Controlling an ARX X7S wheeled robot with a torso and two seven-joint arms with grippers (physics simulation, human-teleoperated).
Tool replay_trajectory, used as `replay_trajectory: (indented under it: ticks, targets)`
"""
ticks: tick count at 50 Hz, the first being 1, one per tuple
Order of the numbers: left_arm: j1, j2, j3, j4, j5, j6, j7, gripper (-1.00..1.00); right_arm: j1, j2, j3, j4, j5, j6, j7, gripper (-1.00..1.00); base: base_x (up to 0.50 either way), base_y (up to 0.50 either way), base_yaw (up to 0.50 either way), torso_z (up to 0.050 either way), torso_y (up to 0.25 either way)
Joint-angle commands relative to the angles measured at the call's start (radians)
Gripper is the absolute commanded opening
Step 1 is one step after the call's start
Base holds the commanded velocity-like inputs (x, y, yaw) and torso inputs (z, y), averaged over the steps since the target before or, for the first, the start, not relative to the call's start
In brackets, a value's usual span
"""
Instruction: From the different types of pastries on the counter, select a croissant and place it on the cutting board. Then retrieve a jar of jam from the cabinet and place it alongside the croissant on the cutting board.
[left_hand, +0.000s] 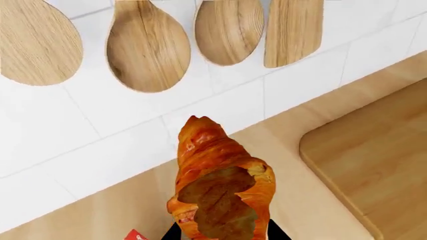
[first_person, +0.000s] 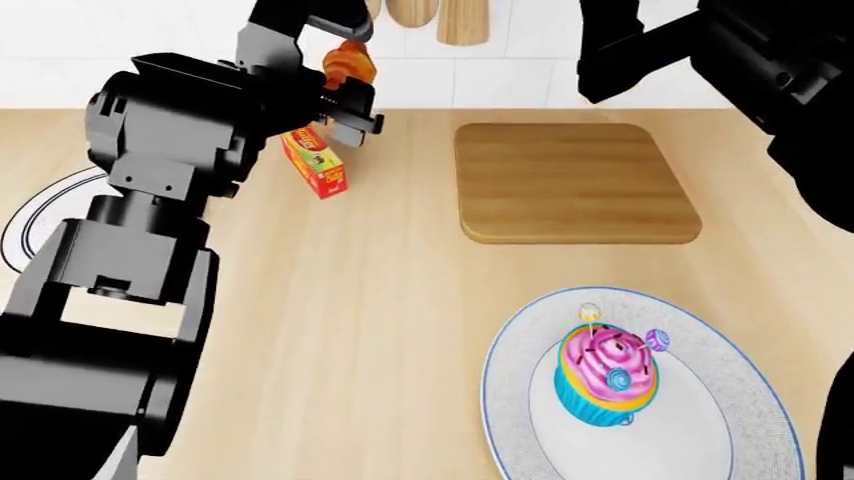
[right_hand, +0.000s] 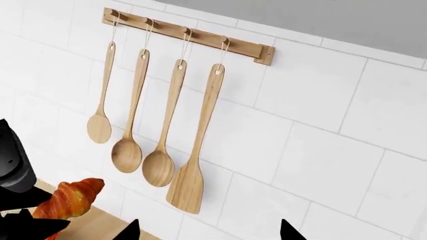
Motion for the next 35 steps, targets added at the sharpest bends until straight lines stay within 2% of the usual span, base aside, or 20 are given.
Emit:
replay_trajectory:
  ticks: [1, 7, 9, 11, 18, 21, 24, 28, 35]
  targets:
    - [0.0, 0.029, 0.073, 0.006, -0.011, -0.007, 0.067, -1.0, 0.009, 0.008, 0.005, -0.004, 0.007, 0.011, 0.006, 1.0, 0.0, 0.0, 0.0, 0.0, 0.0]
    - [-0.038, 0.073, 0.118, -0.117, -0.023, 0.063, 0.106, -1.0, 0.005, 0.012, 0.01, -0.004, 0.008, 0.01, 0.01, 1.0, 0.0, 0.0, 0.0, 0.0, 0.0]
    - [-0.07, 0.081, 0.172, -0.188, -0.084, 0.105, 0.095, -1.0, 0.003, 0.014, 0.011, -0.003, 0.007, 0.007, 0.011, 1.0, 0.0, 0.0, 0.0, 0.0, 0.0]
    - [-0.104, 0.082, 0.275, -0.255, -0.206, 0.151, 0.069, -1.0, 0.003, 0.014, 0.012, -0.003, 0.007, 0.006, 0.012, 1.0, 0.0, 0.0, 0.0, 0.0, 0.0]
    - [-0.181, 0.082, 0.77, -0.36, -0.755, 0.304, -0.034, -1.0, -0.002, 0.009, 0.01, 0.001, 0.007, -0.002, 0.015, 1.0, 0.0, 0.0, 0.0, 0.0, 0.0]
    - [-0.198, 0.082, 0.934, -0.367, -0.943, 0.35, -0.072, -1.0, 0.003, 0.011, 0.018, 0.0, 0.011, 0.002, 0.017, 1.0, 0.0, 0.0, 0.0, 0.0, 0.0]
    - [-0.202, 0.082, 1.054, -0.361, -1.07, 0.379, -0.096, -1.0, 0.002, 0.013, 0.021, 0.0, 0.012, -0.001, 0.018, 1.0, 0.0, 0.0, 0.0, 0.0, 0.0]
    - [-0.193, 0.082, 1.134, -0.347, -1.165, 0.417, -0.118, -1.0, -0.003, 0.013, 0.021, 0.003, 0.011, -0.01, 0.016, 1.0, 0.0, 0.0, 0.0, 0.0, 0.0]
    - [-0.175, 0.082, 1.177, -0.329, -1.238, 0.486, -0.185, -1.0, -0.007, 0.015, 0.026, 0.002, 0.015, -0.013, 0.018, 1.0, 0.0, 0.0, 0.0, 0.0, 0.0]
